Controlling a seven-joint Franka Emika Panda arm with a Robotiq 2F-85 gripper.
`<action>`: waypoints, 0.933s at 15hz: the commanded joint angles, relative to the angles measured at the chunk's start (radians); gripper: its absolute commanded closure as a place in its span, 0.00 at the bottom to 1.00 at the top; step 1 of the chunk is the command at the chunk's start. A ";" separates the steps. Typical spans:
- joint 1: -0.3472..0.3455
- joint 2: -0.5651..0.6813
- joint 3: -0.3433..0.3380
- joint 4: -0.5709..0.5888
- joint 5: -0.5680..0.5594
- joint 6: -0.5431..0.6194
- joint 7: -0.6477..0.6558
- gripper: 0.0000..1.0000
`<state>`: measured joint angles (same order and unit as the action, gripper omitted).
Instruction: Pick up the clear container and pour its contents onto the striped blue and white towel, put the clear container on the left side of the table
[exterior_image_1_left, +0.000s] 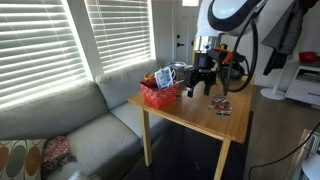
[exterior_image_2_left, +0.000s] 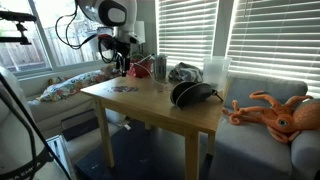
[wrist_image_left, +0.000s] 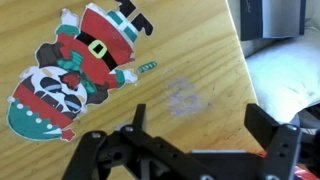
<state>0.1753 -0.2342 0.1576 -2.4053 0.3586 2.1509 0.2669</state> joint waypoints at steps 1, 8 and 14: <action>-0.005 0.000 0.005 0.001 0.001 -0.002 -0.001 0.00; -0.005 0.000 0.005 0.001 0.001 -0.002 -0.001 0.00; -0.073 -0.037 0.001 0.016 -0.179 0.112 0.104 0.00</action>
<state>0.1388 -0.2403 0.1575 -2.3995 0.2543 2.2278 0.3197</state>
